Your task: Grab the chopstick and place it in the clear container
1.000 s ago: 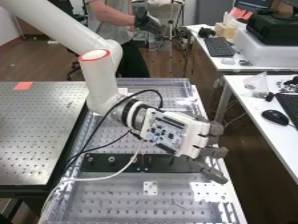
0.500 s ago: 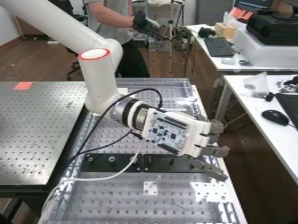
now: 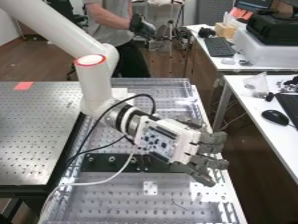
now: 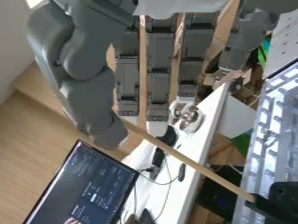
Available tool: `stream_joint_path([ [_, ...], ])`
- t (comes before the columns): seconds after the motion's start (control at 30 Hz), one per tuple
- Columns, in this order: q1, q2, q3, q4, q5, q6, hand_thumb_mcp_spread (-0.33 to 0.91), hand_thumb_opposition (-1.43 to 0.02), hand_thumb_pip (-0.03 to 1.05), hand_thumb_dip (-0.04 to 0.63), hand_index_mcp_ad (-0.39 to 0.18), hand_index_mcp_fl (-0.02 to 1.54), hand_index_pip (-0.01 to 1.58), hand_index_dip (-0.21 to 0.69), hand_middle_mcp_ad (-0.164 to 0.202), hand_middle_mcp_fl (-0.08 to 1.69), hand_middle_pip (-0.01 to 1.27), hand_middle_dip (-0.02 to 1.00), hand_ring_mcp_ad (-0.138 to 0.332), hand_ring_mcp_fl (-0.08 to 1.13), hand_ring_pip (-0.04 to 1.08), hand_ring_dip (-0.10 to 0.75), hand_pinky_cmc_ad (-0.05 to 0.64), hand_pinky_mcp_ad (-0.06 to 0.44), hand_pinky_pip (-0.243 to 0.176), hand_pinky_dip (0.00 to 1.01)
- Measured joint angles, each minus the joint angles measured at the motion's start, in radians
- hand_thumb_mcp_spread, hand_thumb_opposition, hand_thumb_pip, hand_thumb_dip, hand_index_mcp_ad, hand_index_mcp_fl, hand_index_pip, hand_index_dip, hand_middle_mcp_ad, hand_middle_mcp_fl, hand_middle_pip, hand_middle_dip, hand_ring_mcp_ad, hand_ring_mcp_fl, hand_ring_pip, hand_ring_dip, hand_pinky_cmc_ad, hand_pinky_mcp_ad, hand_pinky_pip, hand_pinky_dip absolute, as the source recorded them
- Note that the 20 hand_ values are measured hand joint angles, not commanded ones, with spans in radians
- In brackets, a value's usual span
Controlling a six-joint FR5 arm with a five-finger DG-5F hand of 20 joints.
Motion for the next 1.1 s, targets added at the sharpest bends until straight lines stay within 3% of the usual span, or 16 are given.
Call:
stream_joint_path([
  [0.37, 0.007, 0.007, -0.042, 0.005, 0.013, 0.025, 0.50, -0.87, 0.65, 0.307, -0.061, 0.51, 0.93, 0.031, 0.024, 0.71, 0.39, 0.65, 0.070, 0.44, 0.08, 0.489, 0.244, 0.265, -0.012, 0.18],
  [0.93, 0.009, -0.002, -0.024, 0.004, 0.033, 0.008, 0.52, -0.87, 0.62, 0.305, -0.063, 0.58, 1.04, 0.021, 0.026, 0.79, 0.47, 0.65, 0.070, 0.51, 0.08, 0.489, 0.232, 0.265, -0.012, 0.18],
  [1.1, 0.007, -0.002, -0.021, 0.005, 0.032, 0.006, 0.55, -0.87, 0.60, 0.305, -0.087, 0.61, 1.06, 0.021, 0.024, 0.82, 0.47, 0.65, 0.070, 0.53, 0.08, 0.492, 0.239, 0.265, -0.012, 0.18],
])
